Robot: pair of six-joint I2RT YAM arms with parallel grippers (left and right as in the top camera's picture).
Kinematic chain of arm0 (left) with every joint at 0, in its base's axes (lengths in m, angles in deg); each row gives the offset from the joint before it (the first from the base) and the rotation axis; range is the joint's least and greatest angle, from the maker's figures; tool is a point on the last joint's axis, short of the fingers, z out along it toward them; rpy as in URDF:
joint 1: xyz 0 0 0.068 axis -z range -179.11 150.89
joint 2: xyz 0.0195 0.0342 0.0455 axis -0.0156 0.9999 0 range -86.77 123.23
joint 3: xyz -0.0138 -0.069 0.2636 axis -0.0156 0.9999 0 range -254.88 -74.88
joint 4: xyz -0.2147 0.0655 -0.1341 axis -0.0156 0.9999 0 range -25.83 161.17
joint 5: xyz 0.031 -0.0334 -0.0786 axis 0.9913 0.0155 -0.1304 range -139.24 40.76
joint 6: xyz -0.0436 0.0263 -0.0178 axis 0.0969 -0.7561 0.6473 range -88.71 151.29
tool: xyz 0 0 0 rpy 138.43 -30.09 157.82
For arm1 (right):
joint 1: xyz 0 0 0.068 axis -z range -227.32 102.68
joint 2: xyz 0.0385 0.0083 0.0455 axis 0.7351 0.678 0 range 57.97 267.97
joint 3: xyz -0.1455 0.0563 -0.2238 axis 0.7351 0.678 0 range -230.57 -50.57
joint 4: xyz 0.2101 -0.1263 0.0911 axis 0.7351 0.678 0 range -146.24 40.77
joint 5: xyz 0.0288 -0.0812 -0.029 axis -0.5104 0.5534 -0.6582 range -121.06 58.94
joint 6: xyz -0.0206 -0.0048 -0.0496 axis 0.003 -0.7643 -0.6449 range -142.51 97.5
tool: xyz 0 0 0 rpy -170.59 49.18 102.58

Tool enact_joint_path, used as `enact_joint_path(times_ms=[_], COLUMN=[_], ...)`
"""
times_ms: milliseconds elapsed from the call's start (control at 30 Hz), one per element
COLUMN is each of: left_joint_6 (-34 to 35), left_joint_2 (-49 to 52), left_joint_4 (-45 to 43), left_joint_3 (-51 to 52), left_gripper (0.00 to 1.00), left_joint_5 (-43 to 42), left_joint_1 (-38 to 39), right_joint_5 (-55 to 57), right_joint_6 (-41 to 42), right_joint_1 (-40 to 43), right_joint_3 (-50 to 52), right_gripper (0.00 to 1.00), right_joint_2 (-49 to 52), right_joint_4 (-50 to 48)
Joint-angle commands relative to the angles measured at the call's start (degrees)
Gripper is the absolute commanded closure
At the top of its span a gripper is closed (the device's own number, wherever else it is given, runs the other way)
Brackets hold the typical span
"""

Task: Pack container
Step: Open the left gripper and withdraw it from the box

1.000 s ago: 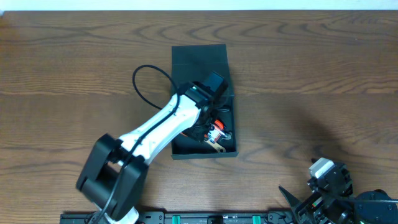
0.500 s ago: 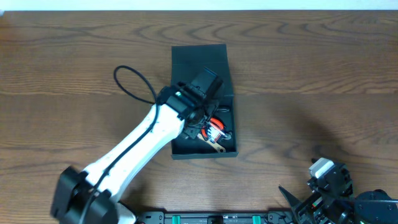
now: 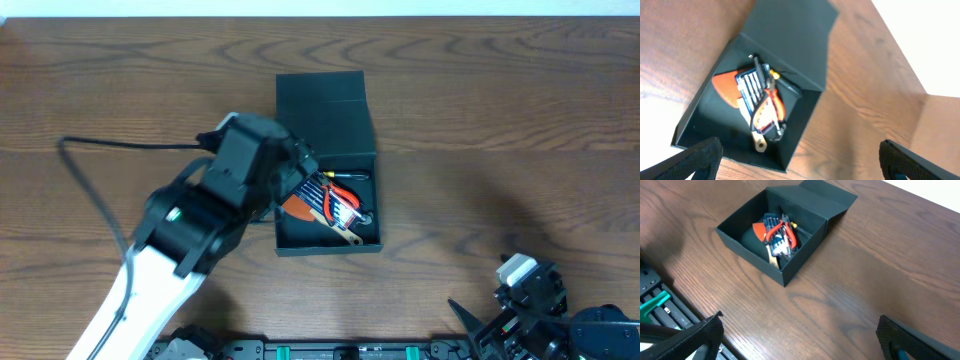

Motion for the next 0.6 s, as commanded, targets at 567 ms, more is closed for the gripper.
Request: enact_joint_path(times_ms=[567], left_joint_6=[-3.54], left_joint_2=[-3.17], left_joint_4=[4.85], left_joint_3=[-0.13], left_gripper=[0.01], left_joint_5=[1.11], left_joint_1=[-0.17], right_joint_5=[-4.55], right_joint_6=[1.07], right_joint_1=[0.24], right_joint_3=[-0.07], right_gripper=[0.01], right_joint_2=[-0.20], right_joint_4=[-7.74])
